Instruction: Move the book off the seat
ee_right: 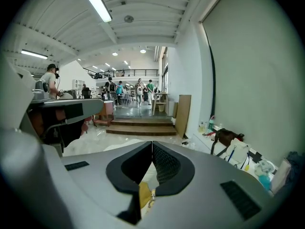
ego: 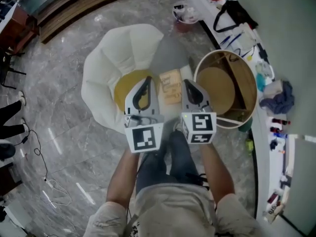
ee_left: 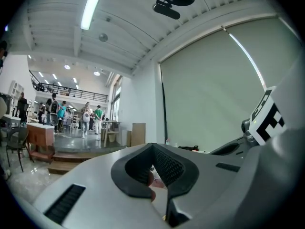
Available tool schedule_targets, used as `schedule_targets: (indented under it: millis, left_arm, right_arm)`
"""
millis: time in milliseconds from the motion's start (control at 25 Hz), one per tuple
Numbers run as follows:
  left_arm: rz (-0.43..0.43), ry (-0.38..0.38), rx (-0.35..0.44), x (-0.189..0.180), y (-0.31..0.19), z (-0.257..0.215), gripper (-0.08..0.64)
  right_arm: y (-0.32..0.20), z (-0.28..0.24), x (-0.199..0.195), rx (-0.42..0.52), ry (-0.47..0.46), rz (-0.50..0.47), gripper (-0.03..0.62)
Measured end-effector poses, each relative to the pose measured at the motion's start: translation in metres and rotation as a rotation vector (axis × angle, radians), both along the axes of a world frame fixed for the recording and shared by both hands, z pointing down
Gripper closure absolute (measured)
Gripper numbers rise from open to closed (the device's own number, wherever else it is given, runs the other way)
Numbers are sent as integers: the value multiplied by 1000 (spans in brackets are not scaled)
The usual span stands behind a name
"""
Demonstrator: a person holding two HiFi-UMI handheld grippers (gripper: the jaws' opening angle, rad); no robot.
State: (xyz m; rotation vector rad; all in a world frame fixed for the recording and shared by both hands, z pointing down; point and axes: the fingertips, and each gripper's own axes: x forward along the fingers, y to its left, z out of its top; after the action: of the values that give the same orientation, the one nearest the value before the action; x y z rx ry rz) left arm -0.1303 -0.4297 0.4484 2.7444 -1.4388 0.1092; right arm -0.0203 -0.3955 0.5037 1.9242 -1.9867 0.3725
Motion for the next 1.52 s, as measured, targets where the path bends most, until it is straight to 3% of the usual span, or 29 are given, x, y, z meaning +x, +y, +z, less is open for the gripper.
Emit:
schedule_targets:
  millis: [440, 640, 920, 1160, 1520]
  left_arm:
    - [41, -61, -68, 51, -5, 115, 558]
    - [62, -82, -63, 80, -13, 168, 558]
    - [78, -97, -104, 97, -15, 235, 558]
    - [111, -126, -106, 112, -16, 286, 558]
    - [139, -120, -182, 126, 3, 354, 558]
  right_arm:
    - [2, 144, 40, -188, -65, 11, 588]
    - [7, 205, 62, -246, -87, 36, 588]
    - [21, 297, 78, -360, -185, 91, 563]
    - [36, 367, 88, -451, -253, 152, 528]
    - [64, 448, 105, -540, -344, 266, 438]
